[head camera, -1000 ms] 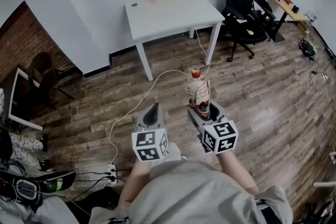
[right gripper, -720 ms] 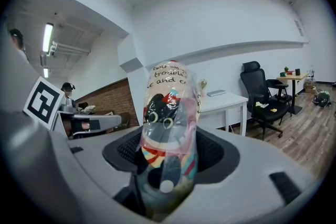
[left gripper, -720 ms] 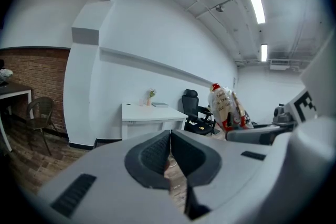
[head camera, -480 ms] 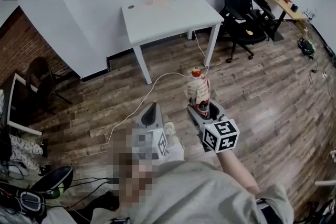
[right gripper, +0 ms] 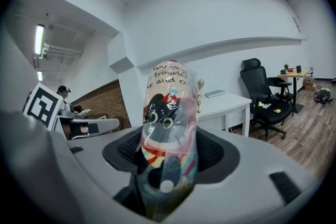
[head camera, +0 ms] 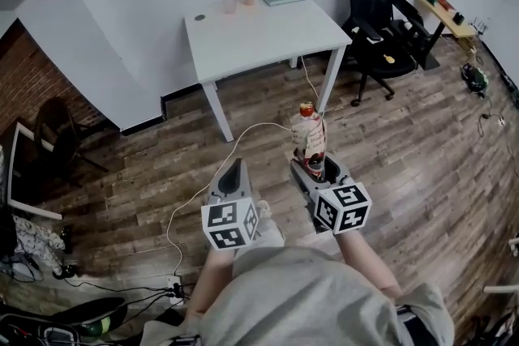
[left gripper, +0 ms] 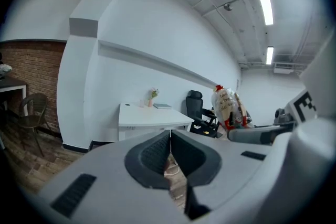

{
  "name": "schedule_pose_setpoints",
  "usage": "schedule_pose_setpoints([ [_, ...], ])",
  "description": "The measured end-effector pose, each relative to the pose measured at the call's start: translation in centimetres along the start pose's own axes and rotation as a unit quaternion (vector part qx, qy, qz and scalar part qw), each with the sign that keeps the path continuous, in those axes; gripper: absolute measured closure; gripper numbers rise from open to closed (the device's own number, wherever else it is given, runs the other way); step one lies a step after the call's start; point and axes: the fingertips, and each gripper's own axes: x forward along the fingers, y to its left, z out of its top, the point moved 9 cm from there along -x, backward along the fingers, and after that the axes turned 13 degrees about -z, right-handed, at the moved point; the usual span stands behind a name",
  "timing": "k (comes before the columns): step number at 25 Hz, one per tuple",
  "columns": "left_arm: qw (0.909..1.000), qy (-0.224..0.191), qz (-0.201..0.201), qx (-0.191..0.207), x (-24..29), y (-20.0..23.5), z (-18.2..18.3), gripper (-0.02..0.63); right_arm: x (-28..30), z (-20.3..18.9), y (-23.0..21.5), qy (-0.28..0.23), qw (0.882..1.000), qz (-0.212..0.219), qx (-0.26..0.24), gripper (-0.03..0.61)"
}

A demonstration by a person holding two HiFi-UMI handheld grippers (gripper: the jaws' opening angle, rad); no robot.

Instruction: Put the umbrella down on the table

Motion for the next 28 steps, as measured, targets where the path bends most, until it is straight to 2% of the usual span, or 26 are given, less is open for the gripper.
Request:
schedule_pose_setpoints([
  [12,0.9999,0.002,-0.014,0.006,9.1,7.0,5.3,0.604,11.0,5.7,-0.6,-0.013,1.0,-0.013,0.005,0.305],
  [28,0.9993,0.011,-0.034,0.01,19.0,16.3,9.4,0.604,23.8,10.0,-0.5,-0.018,0.999,-0.031,0.008,0.307],
])
